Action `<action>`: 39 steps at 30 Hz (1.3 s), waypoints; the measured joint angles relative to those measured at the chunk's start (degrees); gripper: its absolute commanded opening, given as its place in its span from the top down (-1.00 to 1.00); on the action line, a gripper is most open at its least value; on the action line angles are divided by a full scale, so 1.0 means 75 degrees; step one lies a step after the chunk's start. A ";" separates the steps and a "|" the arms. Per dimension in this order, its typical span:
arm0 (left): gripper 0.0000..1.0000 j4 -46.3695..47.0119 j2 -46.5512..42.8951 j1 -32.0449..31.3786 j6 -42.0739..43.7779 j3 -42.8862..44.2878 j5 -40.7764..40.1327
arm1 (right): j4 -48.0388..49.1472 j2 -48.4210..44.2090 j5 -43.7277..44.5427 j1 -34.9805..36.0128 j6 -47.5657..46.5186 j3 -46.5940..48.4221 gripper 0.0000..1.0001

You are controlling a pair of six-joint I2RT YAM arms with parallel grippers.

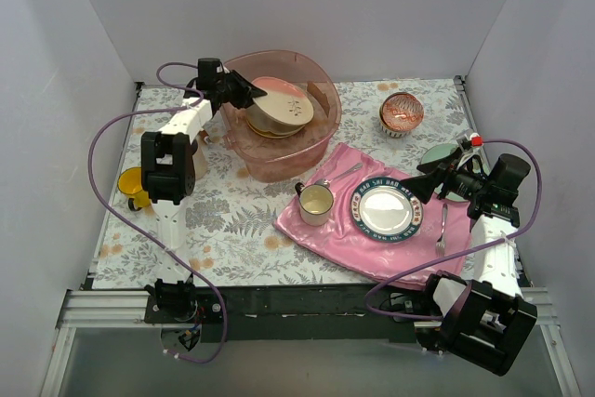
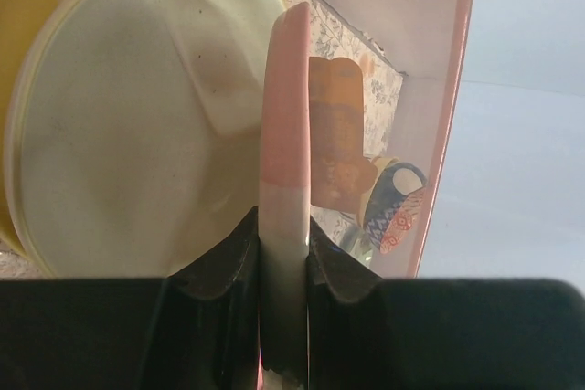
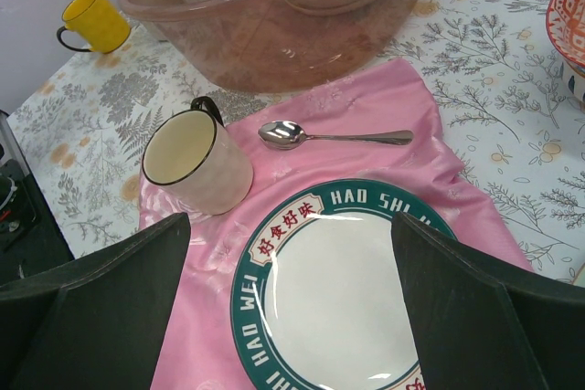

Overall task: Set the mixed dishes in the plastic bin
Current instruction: Place the plate in the plastic bin.

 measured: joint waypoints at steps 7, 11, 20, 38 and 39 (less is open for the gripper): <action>0.46 -0.0111 0.0026 0.0000 0.0189 0.0227 -0.0128 | 0.0000 0.0000 -0.0012 0.0000 0.0000 0.0003 -0.97; 0.35 -0.0102 0.0114 0.0000 0.0309 0.0425 -0.0143 | 0.0000 0.0000 -0.0020 0.0000 0.0000 0.0003 -0.97; 0.09 -0.0469 0.0373 0.0009 0.0708 0.0673 -0.0466 | 0.0003 0.0000 -0.0020 0.0000 -0.0006 0.0012 -0.97; -0.08 -0.1641 0.0976 -0.0172 0.1600 0.1708 -0.1891 | -0.0003 0.0000 -0.0020 -0.0006 -0.0029 0.0015 -0.97; -0.08 -0.1699 0.1011 -0.0192 0.1632 0.1708 -0.1958 | 0.0000 0.0000 -0.0020 -0.0006 -0.0026 0.0015 -0.97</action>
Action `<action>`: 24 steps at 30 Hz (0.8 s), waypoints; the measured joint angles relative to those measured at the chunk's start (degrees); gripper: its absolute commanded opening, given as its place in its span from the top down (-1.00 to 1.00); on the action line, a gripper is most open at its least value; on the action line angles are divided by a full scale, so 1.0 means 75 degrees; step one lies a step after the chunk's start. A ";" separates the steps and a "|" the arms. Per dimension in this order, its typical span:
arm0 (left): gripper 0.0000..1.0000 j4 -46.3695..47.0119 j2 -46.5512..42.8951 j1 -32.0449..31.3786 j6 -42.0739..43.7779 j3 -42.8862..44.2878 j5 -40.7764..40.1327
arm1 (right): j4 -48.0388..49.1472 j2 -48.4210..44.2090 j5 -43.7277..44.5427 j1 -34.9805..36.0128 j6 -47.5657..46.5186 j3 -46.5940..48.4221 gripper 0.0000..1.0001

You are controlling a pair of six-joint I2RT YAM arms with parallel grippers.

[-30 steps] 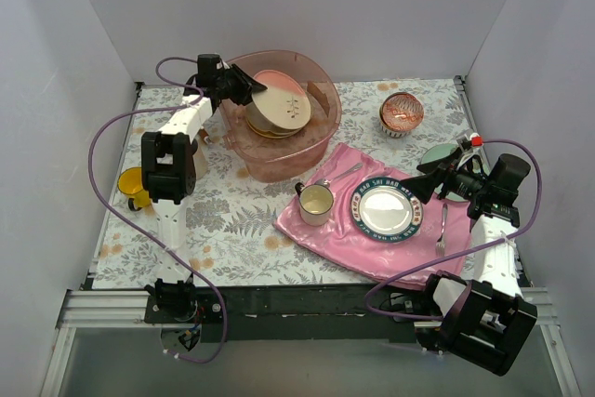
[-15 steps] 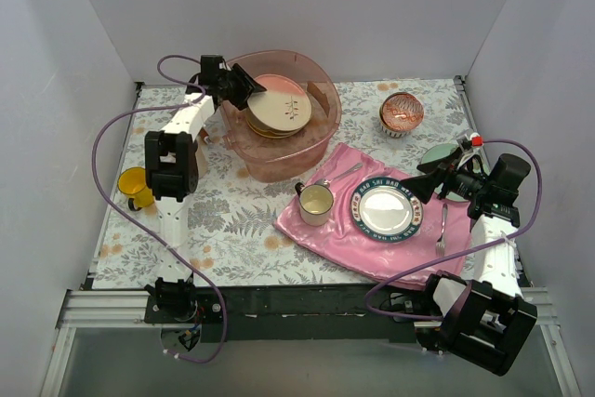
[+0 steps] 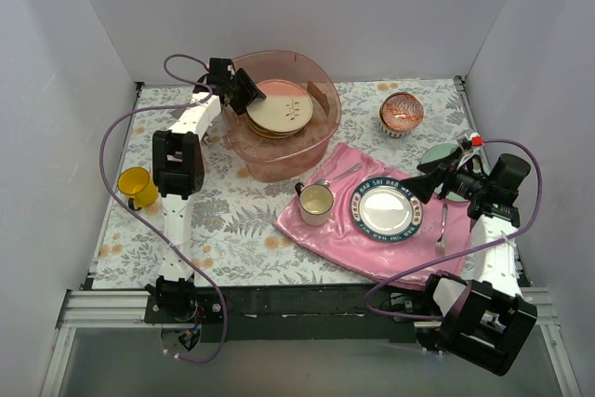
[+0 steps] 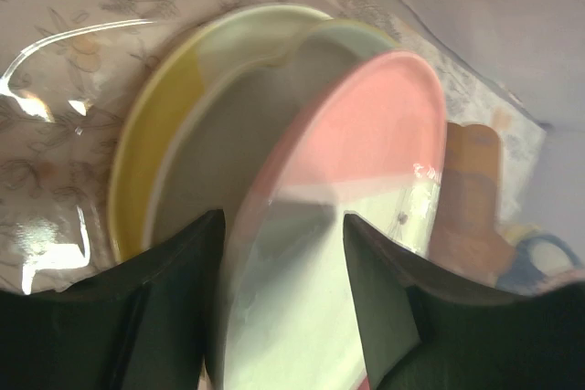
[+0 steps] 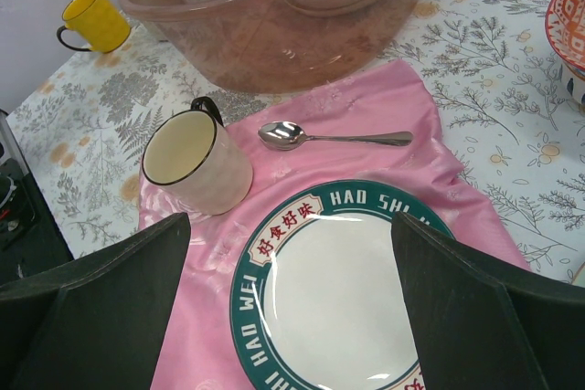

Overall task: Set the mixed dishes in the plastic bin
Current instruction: Place the plate in the plastic bin.

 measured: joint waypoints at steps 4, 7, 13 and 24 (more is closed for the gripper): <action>-0.08 -0.0175 0.0044 -0.0064 0.0146 0.0032 -0.0291 | 0.0000 0.0000 0.0000 -0.0003 -0.0003 0.0003 -0.97; -0.09 -0.0303 0.0073 -0.0096 0.0251 0.0105 -0.0475 | -0.0003 0.0000 0.0000 -0.0006 -0.0003 0.0026 -0.97; -0.12 -0.0536 0.0125 -0.0163 0.0466 0.0277 -0.0845 | -0.0009 0.0000 0.0000 -0.0006 -0.0015 0.0044 -0.97; -0.16 -0.0766 0.0245 -0.0262 0.0935 0.0574 -0.1478 | -0.0061 0.0000 0.0000 -0.0009 -0.0035 0.0044 -0.97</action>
